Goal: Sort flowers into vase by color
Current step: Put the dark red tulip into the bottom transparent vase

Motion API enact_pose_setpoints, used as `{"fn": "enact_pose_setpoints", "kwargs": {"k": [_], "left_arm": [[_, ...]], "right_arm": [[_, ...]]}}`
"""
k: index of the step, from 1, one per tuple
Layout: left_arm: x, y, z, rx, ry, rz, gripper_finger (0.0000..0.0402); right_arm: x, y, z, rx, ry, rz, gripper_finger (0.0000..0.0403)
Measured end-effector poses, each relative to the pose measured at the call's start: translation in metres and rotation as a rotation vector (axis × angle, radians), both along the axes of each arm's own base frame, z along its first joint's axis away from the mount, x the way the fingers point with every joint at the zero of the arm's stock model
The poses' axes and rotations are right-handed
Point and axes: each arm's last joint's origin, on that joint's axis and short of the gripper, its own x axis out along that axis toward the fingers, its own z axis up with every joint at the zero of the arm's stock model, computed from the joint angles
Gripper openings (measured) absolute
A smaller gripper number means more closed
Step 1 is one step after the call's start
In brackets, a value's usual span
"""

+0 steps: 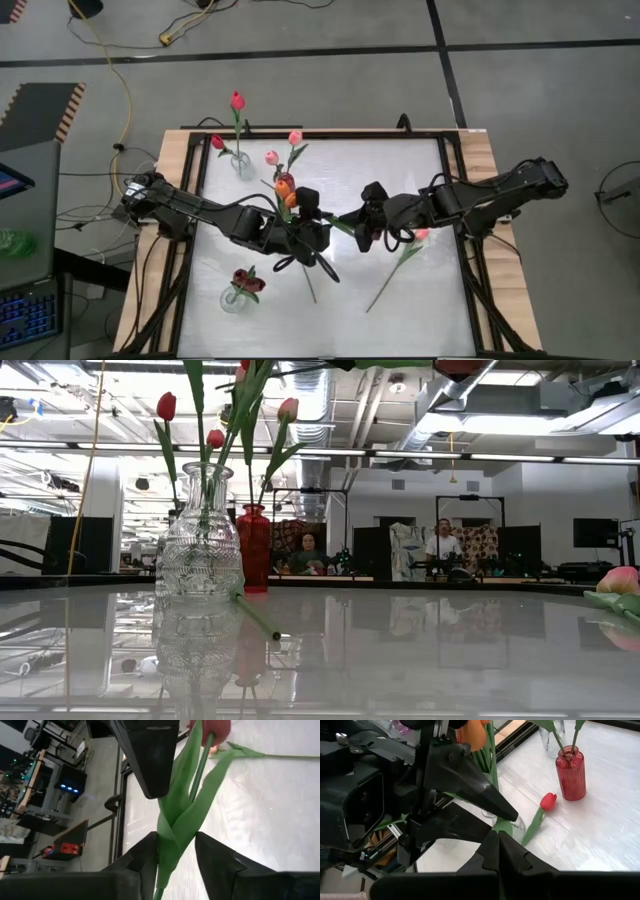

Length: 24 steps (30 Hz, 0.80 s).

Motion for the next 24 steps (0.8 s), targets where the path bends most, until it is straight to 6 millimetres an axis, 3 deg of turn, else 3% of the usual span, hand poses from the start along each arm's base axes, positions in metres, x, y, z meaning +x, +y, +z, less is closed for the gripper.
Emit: {"fn": "enact_pose_setpoints", "kwargs": {"k": [13, 24], "left_arm": [[0.0, -0.0001, 0.0003, 0.018, 0.008, -0.012, 0.0023], [0.0, -0.0001, 0.0003, 0.04, 0.019, -0.024, 0.0009]], "right_arm": [[0.0, 0.0, -0.0001, -0.003, 0.001, 0.002, 0.0035], [0.0, 0.0, -0.0001, -0.061, 0.009, 0.03, 0.0062]]}}
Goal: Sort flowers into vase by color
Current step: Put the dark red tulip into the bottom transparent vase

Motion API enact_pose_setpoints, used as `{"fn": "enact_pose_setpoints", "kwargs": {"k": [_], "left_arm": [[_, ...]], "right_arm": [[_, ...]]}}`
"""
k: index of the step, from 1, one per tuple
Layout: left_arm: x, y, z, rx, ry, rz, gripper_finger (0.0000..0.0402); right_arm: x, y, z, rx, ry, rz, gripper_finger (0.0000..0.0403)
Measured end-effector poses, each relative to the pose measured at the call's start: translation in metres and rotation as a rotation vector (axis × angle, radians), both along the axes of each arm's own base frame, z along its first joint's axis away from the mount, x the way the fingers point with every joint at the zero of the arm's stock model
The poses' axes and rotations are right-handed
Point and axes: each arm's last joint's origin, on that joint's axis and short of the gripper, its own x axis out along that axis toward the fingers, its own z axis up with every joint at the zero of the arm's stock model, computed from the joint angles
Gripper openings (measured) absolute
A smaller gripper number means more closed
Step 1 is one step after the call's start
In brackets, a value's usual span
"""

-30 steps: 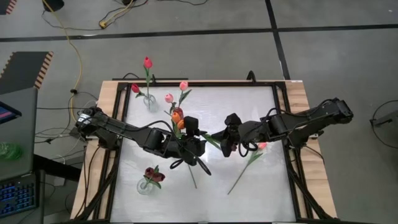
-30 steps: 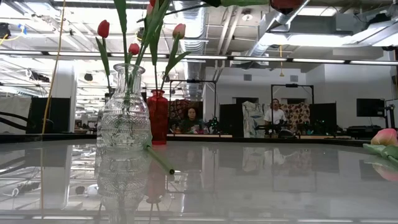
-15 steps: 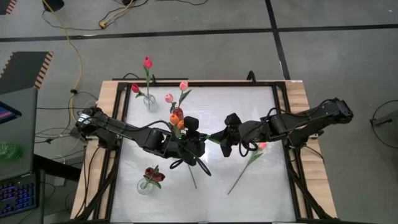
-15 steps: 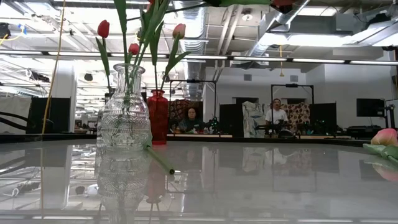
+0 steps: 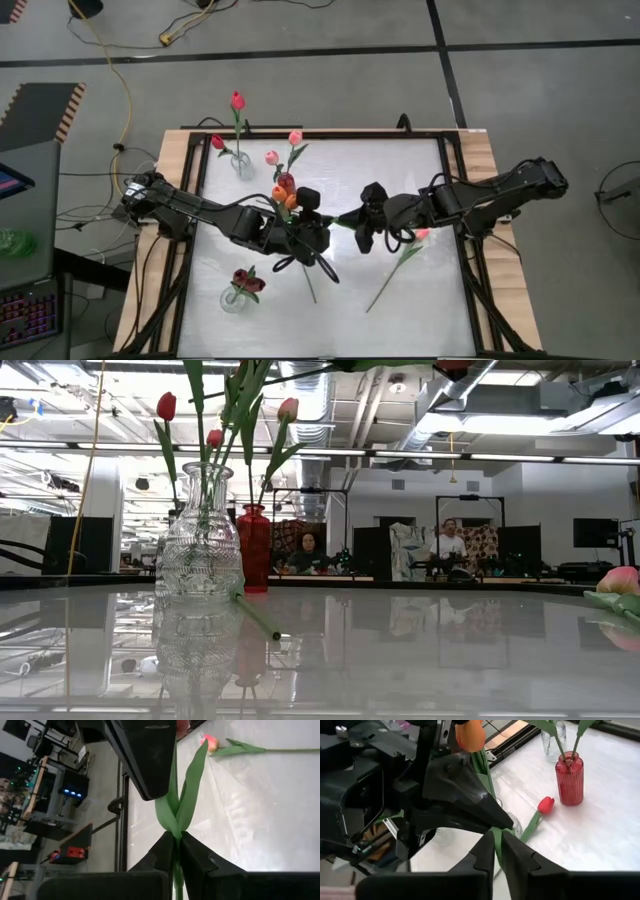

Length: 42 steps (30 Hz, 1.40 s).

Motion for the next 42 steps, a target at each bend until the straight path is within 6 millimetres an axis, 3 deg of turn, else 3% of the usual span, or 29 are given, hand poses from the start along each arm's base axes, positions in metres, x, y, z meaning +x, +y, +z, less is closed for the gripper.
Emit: {"fn": "enact_pose_setpoints", "kwargs": {"k": [6, 15, 23, 32, 37, 42], "left_arm": [[0.001, 0.0, 0.001, 0.017, -0.001, -0.01, 0.0009], [0.002, 0.0, 0.002, 0.013, -0.019, -0.009, 0.0009], [0.005, -0.001, 0.006, 0.039, -0.05, -0.034, 0.0009], [0.013, -0.004, 0.022, 0.1, -0.178, -0.091, 0.0009], [0.017, -0.005, 0.032, 0.125, -0.272, -0.108, 0.0009], [0.019, -0.007, 0.042, 0.135, -0.352, -0.115, 0.0008]], "right_arm": [[0.0, 0.0, 0.0, -0.034, 0.005, 0.016, 0.011], [-0.001, 0.0, 0.001, -0.216, 0.029, 0.104, 0.0188], [-0.023, -0.008, 0.02, -0.457, 0.017, 0.21, 0.0191], [-0.066, -0.02, 0.046, -0.471, -0.038, 0.204, 0.0189], [-0.086, -0.025, 0.049, -0.478, 0.002, 0.212, 0.0189], [-0.09, -0.026, 0.039, -0.487, 0.055, 0.224, 0.0189]]}}
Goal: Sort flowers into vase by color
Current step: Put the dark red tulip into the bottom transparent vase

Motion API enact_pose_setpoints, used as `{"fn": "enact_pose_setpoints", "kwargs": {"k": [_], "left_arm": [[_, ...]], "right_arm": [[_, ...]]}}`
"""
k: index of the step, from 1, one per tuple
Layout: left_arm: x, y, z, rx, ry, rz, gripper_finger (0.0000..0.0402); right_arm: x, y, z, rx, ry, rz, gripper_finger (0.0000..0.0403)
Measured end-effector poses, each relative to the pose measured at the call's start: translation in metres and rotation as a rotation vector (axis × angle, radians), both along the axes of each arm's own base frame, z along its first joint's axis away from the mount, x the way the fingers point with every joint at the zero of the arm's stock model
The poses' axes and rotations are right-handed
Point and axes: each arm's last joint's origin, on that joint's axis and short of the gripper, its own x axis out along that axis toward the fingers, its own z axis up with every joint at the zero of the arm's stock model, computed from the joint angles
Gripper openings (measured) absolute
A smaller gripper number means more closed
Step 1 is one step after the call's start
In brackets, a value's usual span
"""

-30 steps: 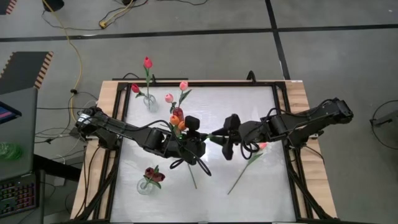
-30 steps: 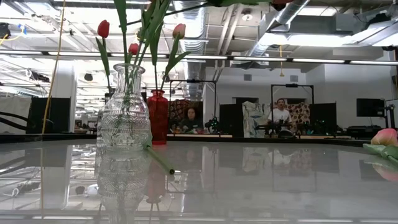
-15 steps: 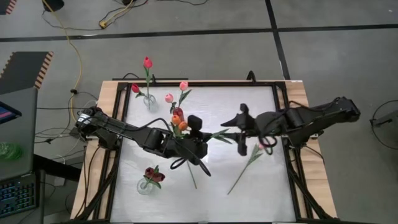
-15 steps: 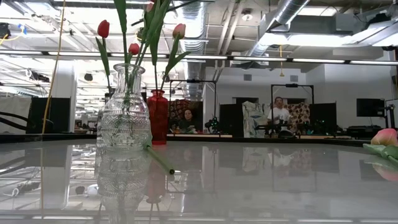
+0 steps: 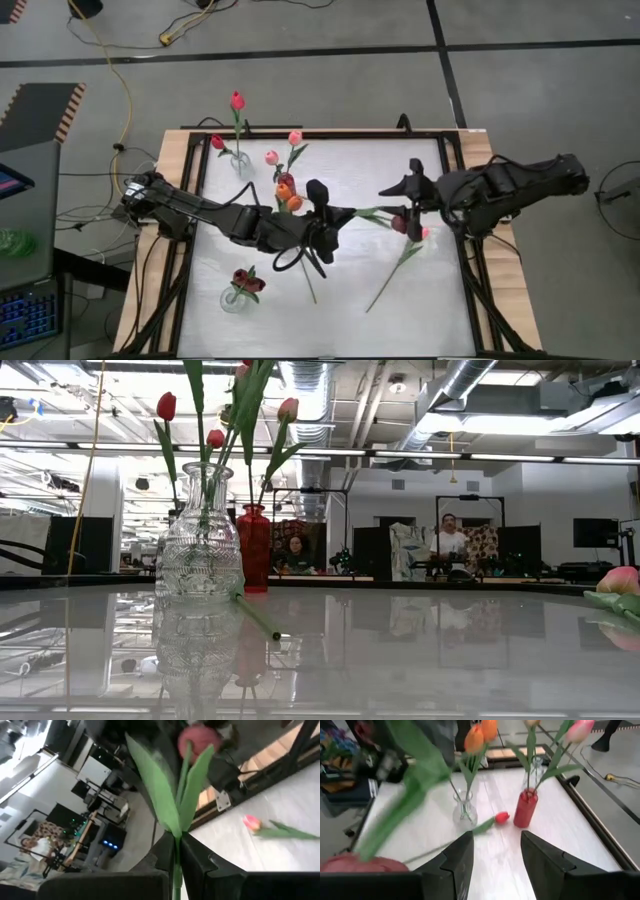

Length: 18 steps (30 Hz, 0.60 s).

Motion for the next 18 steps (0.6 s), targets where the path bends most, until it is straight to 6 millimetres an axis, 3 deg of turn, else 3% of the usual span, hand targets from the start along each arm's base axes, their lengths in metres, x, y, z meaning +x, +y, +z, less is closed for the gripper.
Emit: {"fn": "enact_pose_setpoints", "kwargs": {"k": [8, 18], "left_arm": [[-0.009, 0.0, 0.017, -0.021, -0.072, -0.02, 0.0008], [-0.028, 0.005, 0.045, -0.058, -0.178, -0.045, 0.0008]], "right_arm": [[0.002, -0.002, -0.022, -0.069, 0.067, -0.088, 0.0189], [0.003, -0.003, -0.028, -0.095, 0.128, -0.102, 0.0189]]}}
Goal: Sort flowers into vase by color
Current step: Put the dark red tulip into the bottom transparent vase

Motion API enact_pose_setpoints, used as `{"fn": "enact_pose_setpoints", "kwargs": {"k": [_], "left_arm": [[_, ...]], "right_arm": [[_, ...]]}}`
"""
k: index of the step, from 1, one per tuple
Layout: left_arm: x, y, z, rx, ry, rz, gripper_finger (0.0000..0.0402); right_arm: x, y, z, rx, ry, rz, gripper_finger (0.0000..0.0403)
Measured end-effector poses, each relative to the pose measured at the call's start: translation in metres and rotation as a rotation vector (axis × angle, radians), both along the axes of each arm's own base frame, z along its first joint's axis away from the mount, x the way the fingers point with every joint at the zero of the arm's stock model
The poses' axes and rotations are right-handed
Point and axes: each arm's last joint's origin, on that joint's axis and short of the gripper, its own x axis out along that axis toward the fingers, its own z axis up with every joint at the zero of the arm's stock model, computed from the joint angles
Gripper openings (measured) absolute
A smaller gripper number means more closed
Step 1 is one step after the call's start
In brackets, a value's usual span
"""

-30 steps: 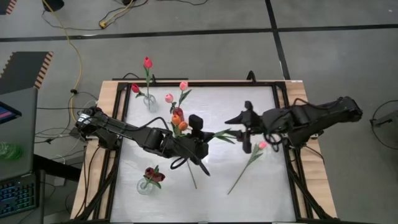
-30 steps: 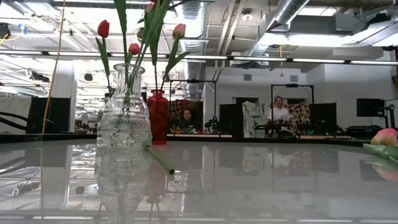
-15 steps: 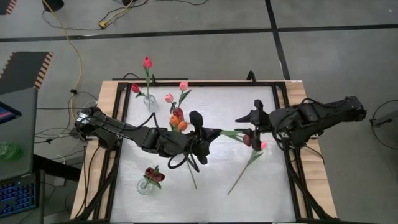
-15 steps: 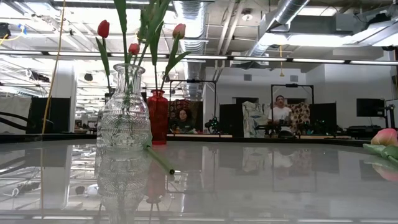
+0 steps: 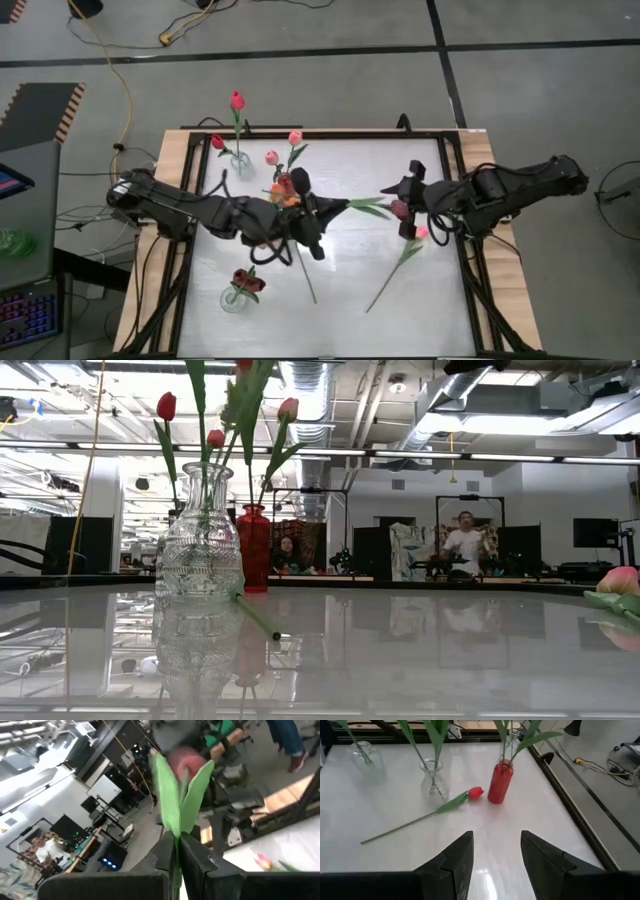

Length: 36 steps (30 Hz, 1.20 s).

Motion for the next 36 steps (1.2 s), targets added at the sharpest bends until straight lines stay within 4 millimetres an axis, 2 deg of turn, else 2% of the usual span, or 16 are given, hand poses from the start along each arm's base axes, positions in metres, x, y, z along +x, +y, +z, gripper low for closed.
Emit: {"fn": "enact_pose_setpoints", "kwargs": {"k": [6, 13, 21, 30, 36], "left_arm": [[-0.026, 0.003, 0.027, -0.033, -0.088, -0.014, 0.0008], [-0.069, 0.0, 0.061, -0.14, -0.217, -0.075, 0.0002], [-0.114, -0.007, 0.085, -0.316, -0.317, -0.169, 0.0], [-0.14, -0.021, 0.076, -0.451, -0.218, -0.107, 0.0], [-0.148, -0.042, 0.046, -0.459, -0.205, -0.063, 0.0]], "right_arm": [[-0.001, -0.002, -0.001, -0.013, 0.017, -0.018, 0.0189], [-0.001, -0.002, -0.001, 0.006, 0.01, -0.03, 0.0189], [-0.001, -0.002, -0.001, 0.034, 0.0, -0.047, 0.0189], [-0.001, -0.002, -0.001, 0.036, -0.001, -0.048, 0.0189], [-0.001, -0.002, -0.001, 0.036, -0.002, -0.048, 0.0189]]}}
